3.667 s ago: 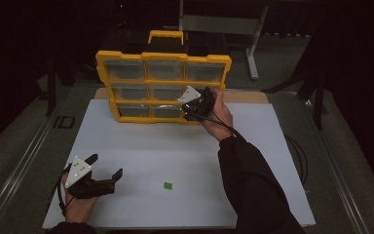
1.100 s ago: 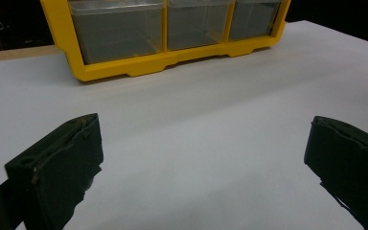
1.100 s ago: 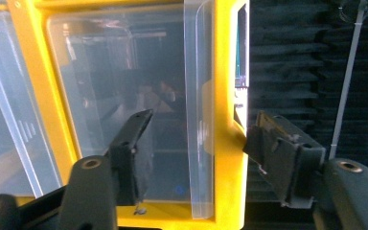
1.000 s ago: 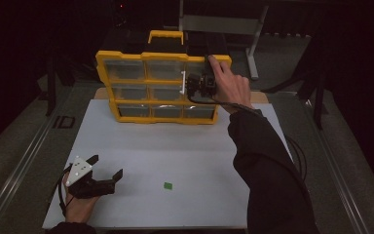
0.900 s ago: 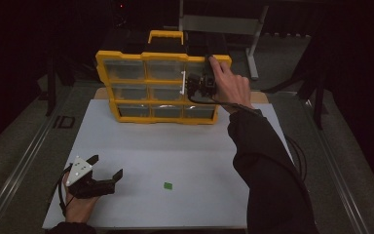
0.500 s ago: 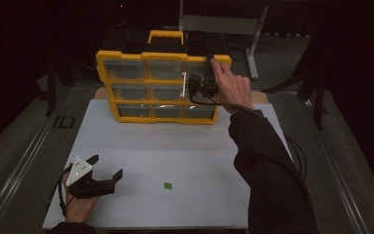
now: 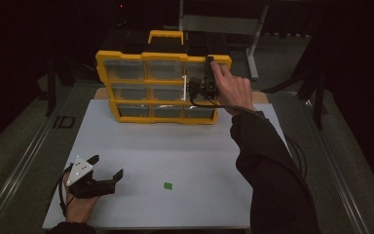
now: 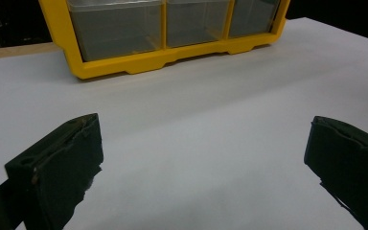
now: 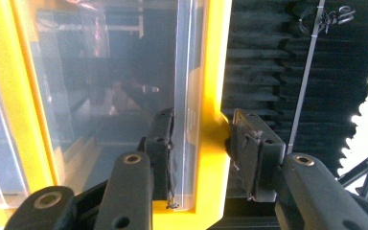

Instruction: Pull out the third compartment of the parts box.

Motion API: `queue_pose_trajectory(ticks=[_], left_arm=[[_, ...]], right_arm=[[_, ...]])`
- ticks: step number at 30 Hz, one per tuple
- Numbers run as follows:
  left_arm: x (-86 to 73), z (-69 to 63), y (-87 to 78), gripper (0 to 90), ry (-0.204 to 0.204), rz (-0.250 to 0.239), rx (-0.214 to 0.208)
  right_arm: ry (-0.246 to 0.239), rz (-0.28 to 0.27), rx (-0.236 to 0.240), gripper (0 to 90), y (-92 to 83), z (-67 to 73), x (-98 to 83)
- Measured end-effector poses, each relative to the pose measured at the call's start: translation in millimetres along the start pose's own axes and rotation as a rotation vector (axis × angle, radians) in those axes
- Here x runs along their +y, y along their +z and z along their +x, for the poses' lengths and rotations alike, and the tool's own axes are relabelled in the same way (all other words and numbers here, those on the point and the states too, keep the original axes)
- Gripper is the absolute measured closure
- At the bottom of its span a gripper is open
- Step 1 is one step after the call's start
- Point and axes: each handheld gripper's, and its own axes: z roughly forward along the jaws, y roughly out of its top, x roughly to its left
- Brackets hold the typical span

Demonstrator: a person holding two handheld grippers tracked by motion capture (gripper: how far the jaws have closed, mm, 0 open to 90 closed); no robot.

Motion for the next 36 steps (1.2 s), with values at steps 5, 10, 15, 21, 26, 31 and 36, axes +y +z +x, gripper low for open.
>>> queue_pose_trajectory(ticks=[5,10,15,21,26,31,36], left_arm=[[0.0,-0.2,0.1,0.1,0.000,0.001,-0.001],[-0.1,-0.2,0.4,0.1,0.001,0.002,-0.003],[-0.2,-0.2,0.8,0.1,0.003,0.006,-0.005],[-0.3,-0.6,1.5,0.1,0.004,0.007,-0.006],[-0.4,-1.0,1.9,0.1,0.003,0.010,-0.008],[-0.5,-1.3,2.4,0.1,0.005,0.012,-0.011],[-0.5,-1.2,2.9,0.1,0.009,0.017,-0.012]], right_arm=[[-0.003,-0.021,0.007,61.2,-7.2,-1.2,-1.4],[-0.004,-0.029,0.015,60.2,-11.5,-3.4,-2.4],[0.000,-0.042,0.019,60.0,-15.7,-4.0,-3.4],[-0.007,-0.049,0.033,60.3,-21.4,-5.8,-3.9],[-0.005,-0.052,0.081,67.0,-23.0,-8.6,-4.6],[0.007,-0.052,0.141,67.1,-21.3,-15.4,-4.3],[0.007,-0.035,0.195,67.7,-20.4,-20.6,-4.0]])
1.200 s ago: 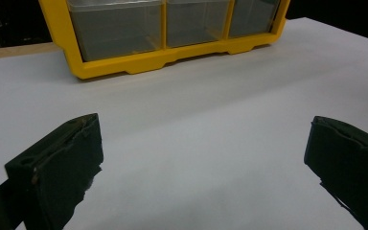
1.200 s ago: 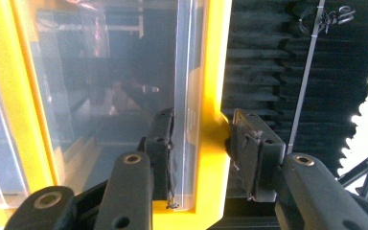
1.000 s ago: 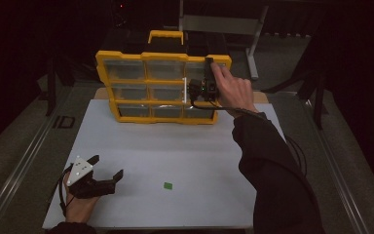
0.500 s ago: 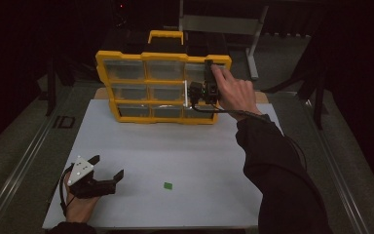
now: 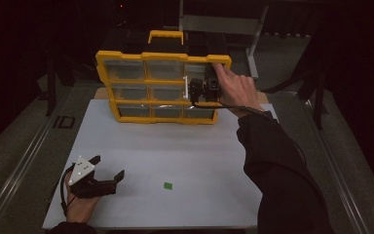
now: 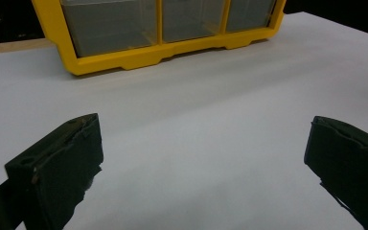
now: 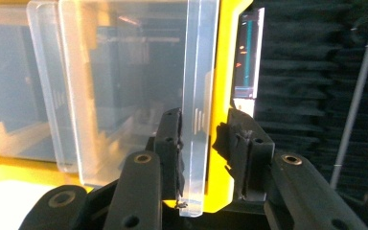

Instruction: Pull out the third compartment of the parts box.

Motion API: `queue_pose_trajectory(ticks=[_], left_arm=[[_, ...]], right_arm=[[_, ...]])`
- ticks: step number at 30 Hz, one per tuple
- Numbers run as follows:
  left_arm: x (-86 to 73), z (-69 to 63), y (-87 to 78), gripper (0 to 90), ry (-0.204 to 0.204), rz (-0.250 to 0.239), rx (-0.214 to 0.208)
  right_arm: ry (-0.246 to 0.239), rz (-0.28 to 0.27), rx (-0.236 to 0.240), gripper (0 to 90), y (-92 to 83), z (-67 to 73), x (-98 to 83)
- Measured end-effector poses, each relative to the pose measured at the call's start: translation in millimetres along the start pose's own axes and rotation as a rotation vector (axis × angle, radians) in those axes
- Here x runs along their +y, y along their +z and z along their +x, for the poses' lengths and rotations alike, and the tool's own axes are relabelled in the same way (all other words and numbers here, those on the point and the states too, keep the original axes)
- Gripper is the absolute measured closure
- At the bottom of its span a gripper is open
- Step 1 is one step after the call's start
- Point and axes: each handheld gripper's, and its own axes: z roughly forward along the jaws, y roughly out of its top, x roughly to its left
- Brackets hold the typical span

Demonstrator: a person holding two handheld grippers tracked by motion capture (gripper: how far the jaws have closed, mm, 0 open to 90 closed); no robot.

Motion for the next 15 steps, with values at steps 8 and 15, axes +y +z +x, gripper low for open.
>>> queue_pose_trajectory(ticks=[8,15], left_arm=[[-0.1,-0.7,0.5,0.1,0.000,0.001,-0.003],[0.0,-0.8,0.4,0.1,0.002,0.003,-0.002]], right_arm=[[-0.018,0.023,0.052,72.1,3.8,-3.7,-0.1],[-0.032,0.033,0.047,76.0,3.5,-3.1,0.7]])
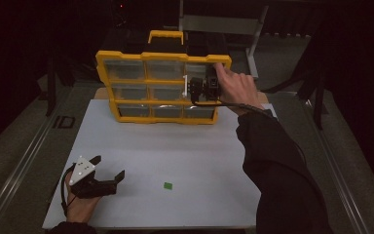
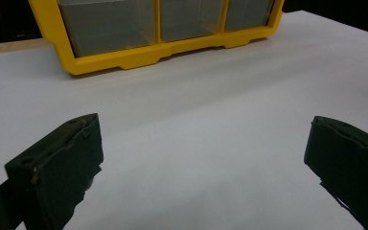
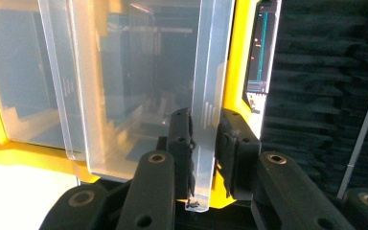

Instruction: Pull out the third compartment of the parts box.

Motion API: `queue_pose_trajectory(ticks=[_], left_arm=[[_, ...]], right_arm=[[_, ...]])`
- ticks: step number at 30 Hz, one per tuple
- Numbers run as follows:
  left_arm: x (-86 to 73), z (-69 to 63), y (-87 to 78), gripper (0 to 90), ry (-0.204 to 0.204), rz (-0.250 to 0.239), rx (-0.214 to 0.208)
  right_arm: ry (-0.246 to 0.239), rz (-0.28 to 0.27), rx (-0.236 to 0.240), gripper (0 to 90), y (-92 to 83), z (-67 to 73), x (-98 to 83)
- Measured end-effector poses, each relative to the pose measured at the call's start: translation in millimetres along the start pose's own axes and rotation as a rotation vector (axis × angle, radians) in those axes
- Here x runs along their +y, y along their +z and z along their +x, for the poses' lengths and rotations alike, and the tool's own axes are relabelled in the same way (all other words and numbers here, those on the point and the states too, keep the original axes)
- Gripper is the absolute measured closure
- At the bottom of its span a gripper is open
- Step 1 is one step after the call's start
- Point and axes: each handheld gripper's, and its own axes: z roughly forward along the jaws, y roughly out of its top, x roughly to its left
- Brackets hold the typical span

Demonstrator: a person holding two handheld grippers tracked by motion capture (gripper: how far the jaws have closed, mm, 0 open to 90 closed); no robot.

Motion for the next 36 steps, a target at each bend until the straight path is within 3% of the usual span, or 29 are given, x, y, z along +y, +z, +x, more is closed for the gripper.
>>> queue_pose_trajectory(ticks=[13,36], left_arm=[[-0.1,0.1,0.0,0.1,-0.001,0.000,0.000],[-0.2,-0.3,1.0,0.1,0.003,0.004,-0.002]], right_arm=[[0.002,-0.003,-0.010,76.6,-2.6,2.7,0.0],[-0.003,-0.029,-0.012,76.6,-25.0,8.8,-3.4]])
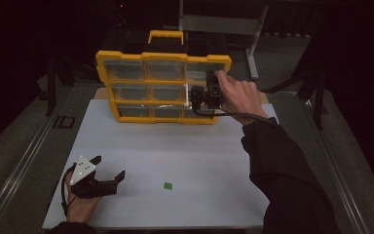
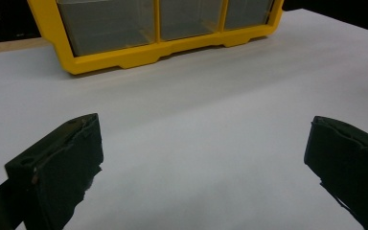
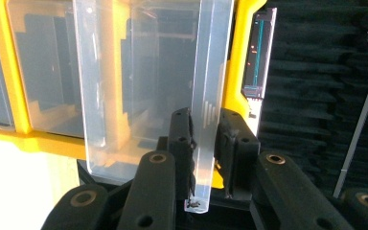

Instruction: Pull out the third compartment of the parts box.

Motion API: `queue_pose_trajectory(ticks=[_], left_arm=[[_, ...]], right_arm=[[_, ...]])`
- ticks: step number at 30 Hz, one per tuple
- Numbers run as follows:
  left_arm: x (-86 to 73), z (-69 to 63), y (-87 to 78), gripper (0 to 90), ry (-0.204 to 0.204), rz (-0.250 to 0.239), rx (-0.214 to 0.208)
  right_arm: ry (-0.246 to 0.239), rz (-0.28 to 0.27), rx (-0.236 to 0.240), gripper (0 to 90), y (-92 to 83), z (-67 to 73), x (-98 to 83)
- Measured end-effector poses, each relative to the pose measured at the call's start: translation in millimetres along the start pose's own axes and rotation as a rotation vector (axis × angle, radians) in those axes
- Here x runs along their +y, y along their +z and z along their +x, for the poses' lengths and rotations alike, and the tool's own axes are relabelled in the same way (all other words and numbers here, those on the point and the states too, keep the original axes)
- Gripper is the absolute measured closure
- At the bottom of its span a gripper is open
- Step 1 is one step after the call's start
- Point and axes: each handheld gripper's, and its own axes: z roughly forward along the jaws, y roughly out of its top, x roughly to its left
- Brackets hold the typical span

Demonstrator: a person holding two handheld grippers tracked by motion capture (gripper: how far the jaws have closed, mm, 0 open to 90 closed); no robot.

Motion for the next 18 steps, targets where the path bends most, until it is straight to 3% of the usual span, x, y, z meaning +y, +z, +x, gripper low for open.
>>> queue_pose_trajectory(ticks=[18], left_arm=[[0.0,-0.3,-0.2,0.1,0.001,-0.002,0.001]], right_arm=[[-0.016,0.000,-0.005,76.4,-11.6,2.8,0.7]])
